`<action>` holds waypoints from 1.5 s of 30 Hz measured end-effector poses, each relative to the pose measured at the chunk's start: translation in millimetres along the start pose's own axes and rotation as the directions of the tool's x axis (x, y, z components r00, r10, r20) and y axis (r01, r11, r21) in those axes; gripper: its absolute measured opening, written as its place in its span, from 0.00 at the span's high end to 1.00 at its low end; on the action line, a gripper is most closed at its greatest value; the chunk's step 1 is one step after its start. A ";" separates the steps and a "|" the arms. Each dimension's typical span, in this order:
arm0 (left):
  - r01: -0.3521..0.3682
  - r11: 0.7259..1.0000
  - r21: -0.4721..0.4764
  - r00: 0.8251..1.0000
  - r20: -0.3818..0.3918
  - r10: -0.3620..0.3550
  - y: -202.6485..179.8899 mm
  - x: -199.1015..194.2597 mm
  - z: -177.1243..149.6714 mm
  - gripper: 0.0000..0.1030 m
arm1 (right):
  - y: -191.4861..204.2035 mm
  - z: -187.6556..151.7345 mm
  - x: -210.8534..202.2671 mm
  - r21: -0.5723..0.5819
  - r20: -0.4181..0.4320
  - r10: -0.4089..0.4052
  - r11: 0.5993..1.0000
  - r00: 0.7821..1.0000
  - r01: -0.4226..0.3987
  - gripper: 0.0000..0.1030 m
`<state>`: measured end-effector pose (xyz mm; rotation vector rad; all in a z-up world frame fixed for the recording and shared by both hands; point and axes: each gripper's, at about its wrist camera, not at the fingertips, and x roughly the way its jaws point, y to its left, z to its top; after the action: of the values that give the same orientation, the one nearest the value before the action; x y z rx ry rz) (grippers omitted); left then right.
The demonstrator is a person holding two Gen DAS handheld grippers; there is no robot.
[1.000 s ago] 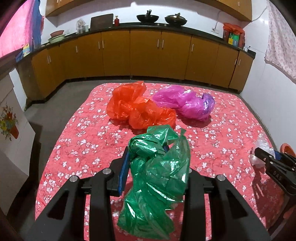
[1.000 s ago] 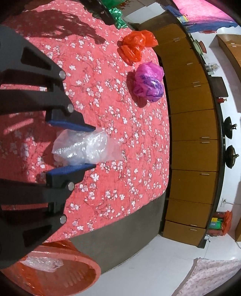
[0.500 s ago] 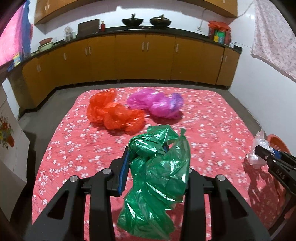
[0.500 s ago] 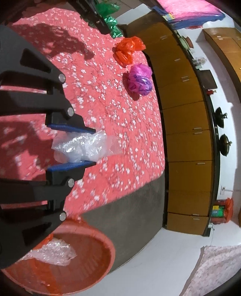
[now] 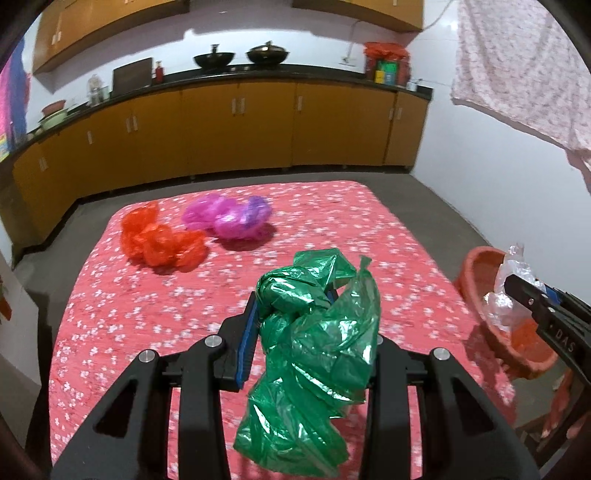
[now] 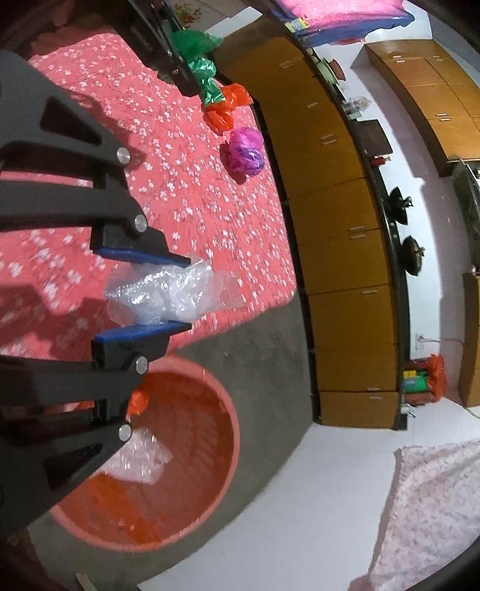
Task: Collect trash
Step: 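Carry the green and clear bags over the orange basket and release both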
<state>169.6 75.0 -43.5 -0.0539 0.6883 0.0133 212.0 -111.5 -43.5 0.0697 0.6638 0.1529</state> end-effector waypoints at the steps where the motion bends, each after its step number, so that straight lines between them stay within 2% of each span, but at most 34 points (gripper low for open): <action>1: 0.008 1.000 0.005 1.000 0.001 -0.008 -3.3 -0.7 -0.5 0.65 | -3.2 -1.3 -5.4 0.004 0.009 -0.007 1.000 1.000 0.007 0.72; 11: 0.108 0.992 0.070 0.994 -0.008 -0.108 -53.6 -2.5 -7.8 0.65 | -41.1 -16.6 -42.6 0.005 0.074 -0.131 0.991 0.989 0.131 0.72; 22: 0.222 0.967 0.128 0.975 -0.036 -0.219 -113.1 4.9 -10.2 0.65 | -96.6 -18.8 -57.2 0.072 0.083 -0.239 0.970 0.967 0.234 0.72; 37: 0.343 0.918 0.199 0.939 -0.064 -0.337 -180.9 20.2 -5.3 0.65 | -144.7 -18.0 -59.7 0.155 0.064 -0.302 0.944 0.951 0.290 0.72; 45: 0.383 0.894 0.233 0.924 -0.085 -0.374 -206.9 32.4 -4.0 0.65 | -162.7 -14.7 -60.6 0.174 0.068 -0.315 0.938 0.947 0.300 0.72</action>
<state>198.2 -132.0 -57.8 0.0513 0.7035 -0.4506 175.2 -281.8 -36.6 0.1275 0.5827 -0.2065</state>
